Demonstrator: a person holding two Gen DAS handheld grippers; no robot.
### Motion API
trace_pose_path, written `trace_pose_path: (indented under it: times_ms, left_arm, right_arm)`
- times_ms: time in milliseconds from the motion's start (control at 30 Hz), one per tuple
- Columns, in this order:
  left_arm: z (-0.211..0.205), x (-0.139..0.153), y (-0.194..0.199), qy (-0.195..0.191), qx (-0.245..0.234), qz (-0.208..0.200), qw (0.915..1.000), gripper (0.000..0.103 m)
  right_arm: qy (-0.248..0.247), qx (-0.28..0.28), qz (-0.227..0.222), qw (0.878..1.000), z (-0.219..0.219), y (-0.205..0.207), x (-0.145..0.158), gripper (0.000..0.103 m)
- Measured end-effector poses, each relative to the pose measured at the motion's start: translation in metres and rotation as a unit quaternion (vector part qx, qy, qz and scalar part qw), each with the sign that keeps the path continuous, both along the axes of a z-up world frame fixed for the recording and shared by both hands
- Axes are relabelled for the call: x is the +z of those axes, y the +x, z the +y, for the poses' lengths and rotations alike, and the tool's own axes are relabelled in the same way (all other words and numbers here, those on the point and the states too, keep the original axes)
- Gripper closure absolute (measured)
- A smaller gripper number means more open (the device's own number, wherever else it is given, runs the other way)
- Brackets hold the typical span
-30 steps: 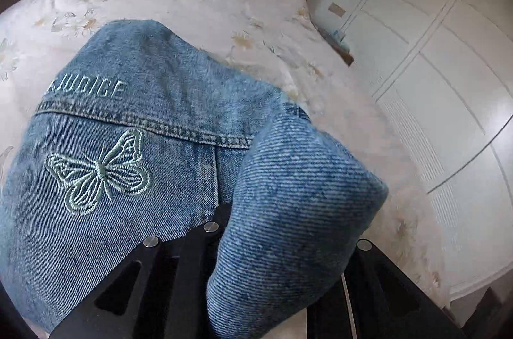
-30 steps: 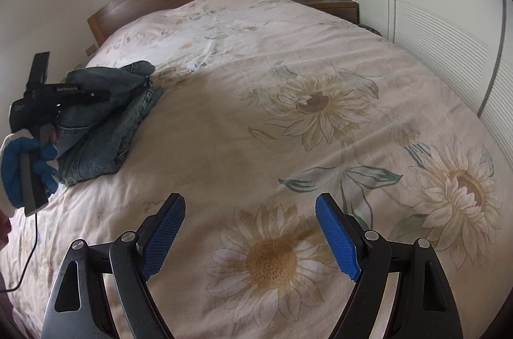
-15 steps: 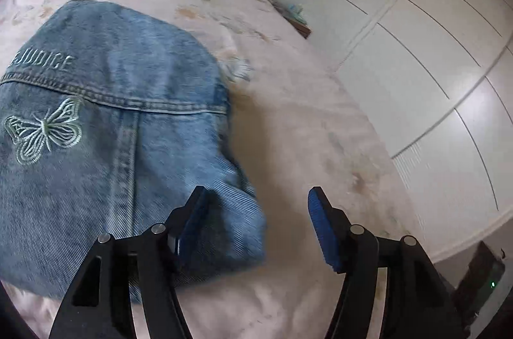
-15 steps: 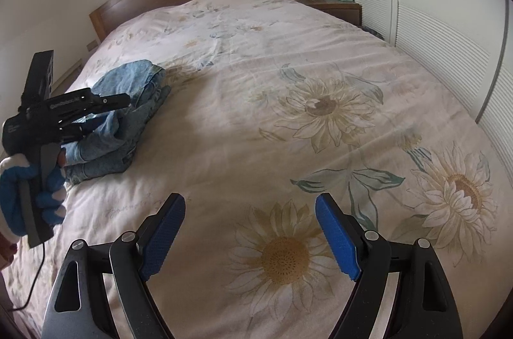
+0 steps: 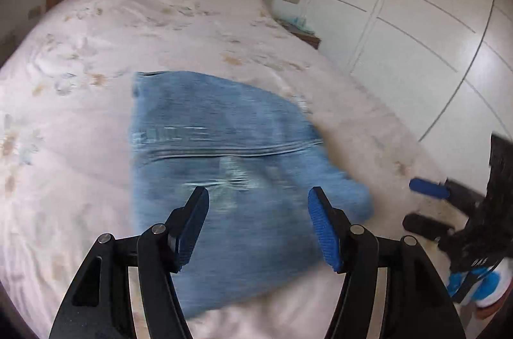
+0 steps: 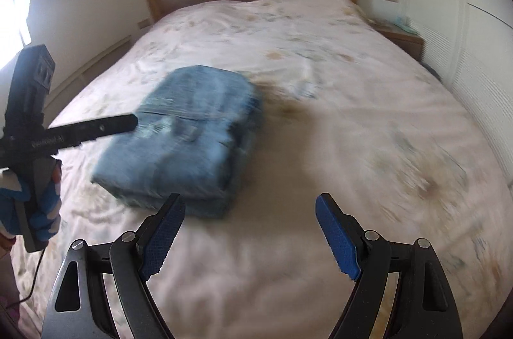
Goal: Fold large clothes
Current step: 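Lower the folded jacket onto the bed and open the left tool, then press the folded denim bundle flat with both tools from its sides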
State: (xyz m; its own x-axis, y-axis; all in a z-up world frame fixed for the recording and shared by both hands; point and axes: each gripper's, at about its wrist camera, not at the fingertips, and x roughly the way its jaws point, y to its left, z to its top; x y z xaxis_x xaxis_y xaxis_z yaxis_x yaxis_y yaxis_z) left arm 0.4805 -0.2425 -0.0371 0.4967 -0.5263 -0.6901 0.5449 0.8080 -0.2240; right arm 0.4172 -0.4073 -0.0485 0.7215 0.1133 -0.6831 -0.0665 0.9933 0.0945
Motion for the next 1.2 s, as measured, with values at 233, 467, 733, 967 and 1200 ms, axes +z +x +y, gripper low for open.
trace_pose_path:
  times_ms: [233, 467, 733, 967, 1200]
  left_arm:
    - [0.013, -0.048, 0.016, 0.055, -0.024, -0.008, 0.9982, 0.045]
    - [-0.002, -0.080, -0.007, 0.045, -0.075, 0.000, 0.9962, 0.045]
    - [0.010, -0.045, 0.039, 0.007, -0.048, 0.000, 0.9988, 0.046]
    - [-0.001, -0.031, 0.129, 0.032, 0.003, -0.005, 0.9995, 0.046]
    - [-0.023, -0.081, 0.173, 0.099, -0.008, 0.031, 0.9946, 0.046]
  right_arm:
    - [0.002, 0.081, 0.044, 0.996, 0.073, 0.099, -0.036, 0.019]
    - [0.003, 0.062, 0.091, 0.994, 0.041, 0.096, -0.087, 0.019]
    - [-0.037, 0.100, 0.065, 0.992, 0.049, 0.100, -0.039, 0.020]
    - [-0.047, 0.098, 0.048, 0.993, 0.053, 0.183, -0.021, 0.020]
    - [-0.058, 0.096, 0.085, 0.990, 0.053, 0.251, -0.056, 0.019]
